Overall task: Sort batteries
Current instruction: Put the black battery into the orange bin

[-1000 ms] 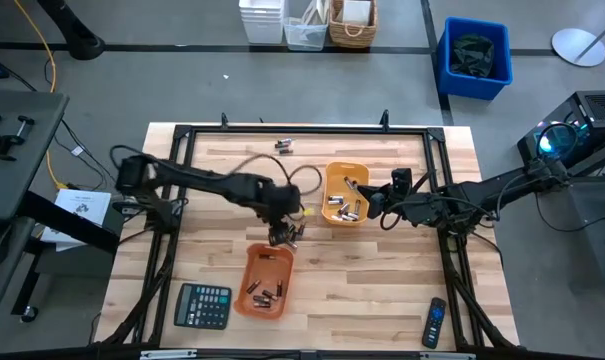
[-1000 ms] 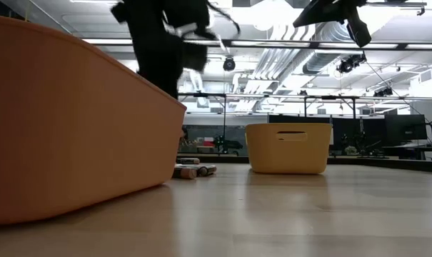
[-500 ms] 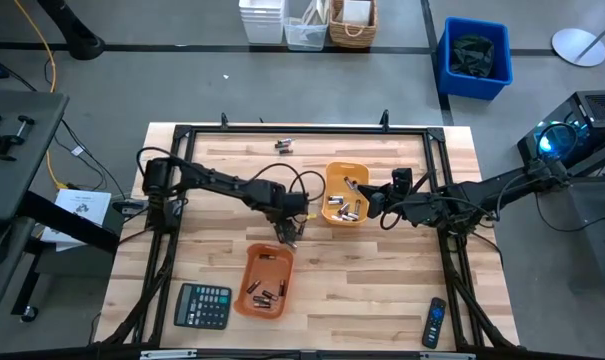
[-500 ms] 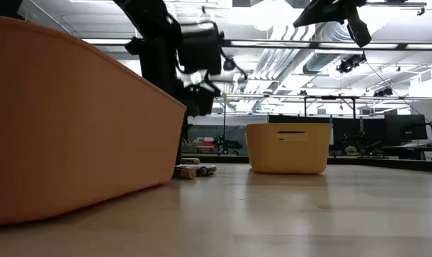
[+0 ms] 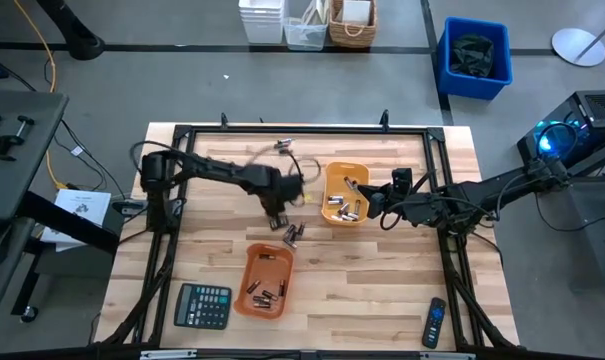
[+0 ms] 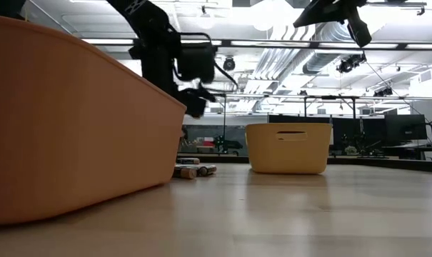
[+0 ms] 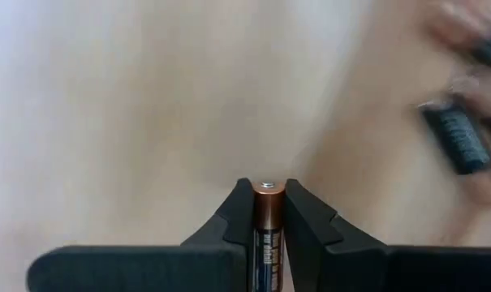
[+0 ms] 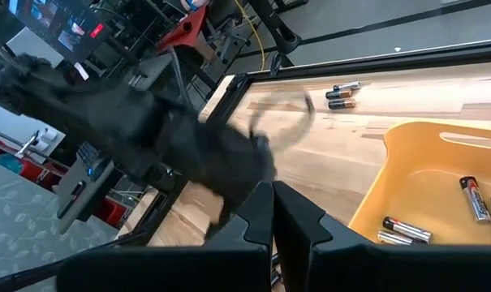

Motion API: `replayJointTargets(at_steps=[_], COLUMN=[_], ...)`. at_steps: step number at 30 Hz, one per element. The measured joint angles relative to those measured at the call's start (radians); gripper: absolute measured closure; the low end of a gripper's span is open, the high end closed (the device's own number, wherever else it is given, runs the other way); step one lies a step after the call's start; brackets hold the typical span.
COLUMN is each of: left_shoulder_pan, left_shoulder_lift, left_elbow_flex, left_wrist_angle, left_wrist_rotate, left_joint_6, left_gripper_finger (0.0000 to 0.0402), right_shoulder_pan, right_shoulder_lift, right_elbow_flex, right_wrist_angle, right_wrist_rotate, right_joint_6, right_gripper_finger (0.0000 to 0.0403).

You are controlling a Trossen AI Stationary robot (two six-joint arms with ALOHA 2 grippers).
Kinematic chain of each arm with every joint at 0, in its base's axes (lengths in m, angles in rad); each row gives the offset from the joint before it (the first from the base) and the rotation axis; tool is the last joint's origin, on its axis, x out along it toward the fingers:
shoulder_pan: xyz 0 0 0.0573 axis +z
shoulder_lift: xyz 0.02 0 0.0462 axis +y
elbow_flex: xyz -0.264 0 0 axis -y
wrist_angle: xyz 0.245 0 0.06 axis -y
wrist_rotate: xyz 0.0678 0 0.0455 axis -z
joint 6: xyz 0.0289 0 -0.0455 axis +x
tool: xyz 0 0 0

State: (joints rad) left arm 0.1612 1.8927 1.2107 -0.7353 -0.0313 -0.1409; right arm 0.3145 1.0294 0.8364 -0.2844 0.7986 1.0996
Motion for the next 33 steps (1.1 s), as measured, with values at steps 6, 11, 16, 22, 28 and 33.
replayJointTargets(at_steps=[6, 11, 16, 22, 28, 33], left_shoulder_pan=[0.017, -0.079, -0.278, -0.535, -0.622, -0.551], left_shoulder_lift=[-0.214, -0.436, -0.628, -0.697, -0.627, -0.602], left_elbow_flex=[0.006, -0.001, -0.121, -0.360, -0.427, -0.352], left_wrist_angle=[-0.001, 0.000, 0.085, 0.286, 0.458, 0.454], left_wrist_rotate=[0.027, 0.195, 0.252, 0.231, 0.116, -0.061], left_joint_6=[0.089, 0.158, 0.093, -0.067, -0.119, -0.072], left_gripper_finger=[0.0373, 0.0373, 0.0373, 0.0373, 0.0328, 0.0245], right_shoulder_pan=[0.000, 0.000, 0.000, 0.000, 0.000, 0.000], right_shoulder_lift=[0.000, 0.000, 0.000, 0.000, 0.000, 0.000], right_elbow_flex=[0.000, 0.000, 0.000, 0.000, 0.000, 0.000], right_wrist_angle=[-0.007, -0.024, -0.033, -0.057, -0.075, -0.075], right_wrist_rotate=[-0.001, -0.007, -0.016, -0.032, -0.057, -0.079], right_joint_6=[-0.001, -0.006, -0.008, -0.008, -0.001, 0.000], right_gripper_finger=[0.0403, 0.0403, 0.0403, 0.0403, 0.0403, 0.0403])
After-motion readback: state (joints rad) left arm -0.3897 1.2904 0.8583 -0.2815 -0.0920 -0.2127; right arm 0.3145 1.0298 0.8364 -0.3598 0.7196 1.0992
